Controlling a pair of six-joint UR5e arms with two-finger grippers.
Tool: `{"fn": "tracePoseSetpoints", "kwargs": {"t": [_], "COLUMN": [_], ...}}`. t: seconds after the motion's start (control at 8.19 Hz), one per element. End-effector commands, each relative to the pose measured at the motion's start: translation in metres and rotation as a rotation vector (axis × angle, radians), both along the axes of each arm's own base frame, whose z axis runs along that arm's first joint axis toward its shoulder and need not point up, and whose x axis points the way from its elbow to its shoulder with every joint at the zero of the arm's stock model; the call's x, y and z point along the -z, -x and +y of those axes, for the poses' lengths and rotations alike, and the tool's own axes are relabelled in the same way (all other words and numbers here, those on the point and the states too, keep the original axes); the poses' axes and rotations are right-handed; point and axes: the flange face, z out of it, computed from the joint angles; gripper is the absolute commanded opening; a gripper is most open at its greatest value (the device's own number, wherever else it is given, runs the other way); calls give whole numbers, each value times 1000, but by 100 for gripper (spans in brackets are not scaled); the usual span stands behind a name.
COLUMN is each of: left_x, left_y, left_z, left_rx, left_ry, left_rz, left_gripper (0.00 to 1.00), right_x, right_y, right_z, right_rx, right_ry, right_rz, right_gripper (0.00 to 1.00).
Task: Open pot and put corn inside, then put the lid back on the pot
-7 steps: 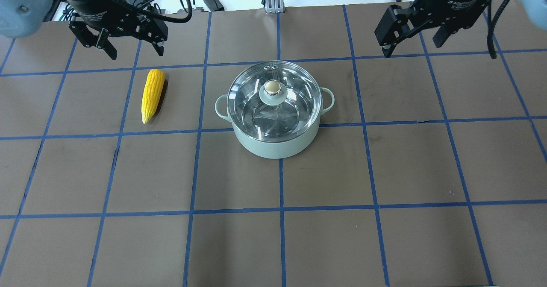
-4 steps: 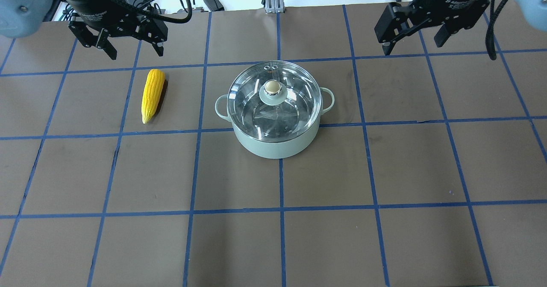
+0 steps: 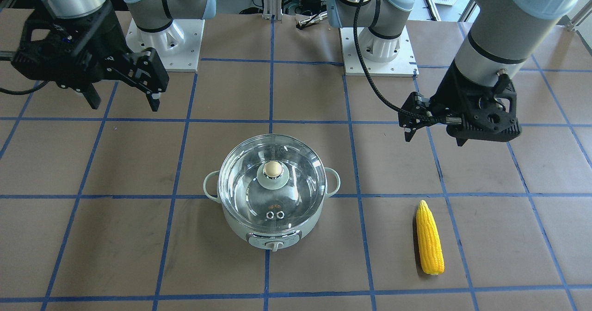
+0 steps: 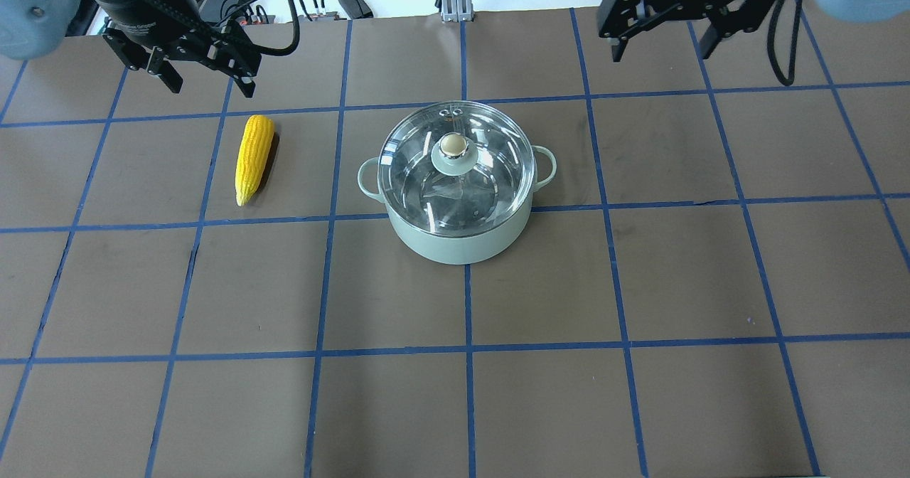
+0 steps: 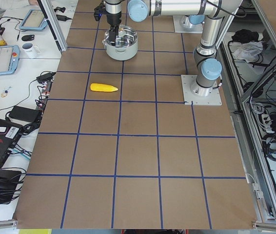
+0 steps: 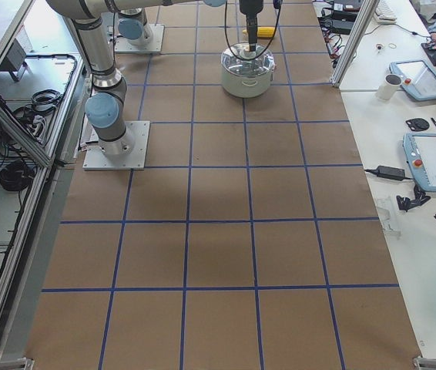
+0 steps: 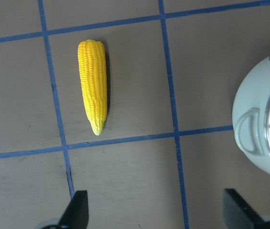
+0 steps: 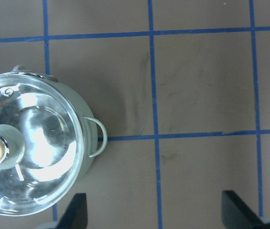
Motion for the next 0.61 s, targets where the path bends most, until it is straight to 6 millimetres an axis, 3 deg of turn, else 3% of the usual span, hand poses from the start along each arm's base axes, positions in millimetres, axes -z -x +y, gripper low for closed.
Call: {"fn": "tracePoseSetpoints", "kwargs": {"t": [0.0, 0.24, 0.49], "left_x": [44, 83, 154], "left_y": [-60, -73, -90], "left_z": [-40, -69, -96], "left_rx": [-7, 31, 27], "left_ry": [-1, 14, -62], "left_rz": [-2, -6, 13], "left_gripper": [100, 100, 100], "right_x": [48, 102, 146], "right_y": [-119, -197, -218], "right_z": [-14, -18, -28], "right_rx": [0, 50, 67], "right_ry": [41, 49, 20], "right_rz": [4, -36, -29], "right_gripper": [100, 100, 100]}}
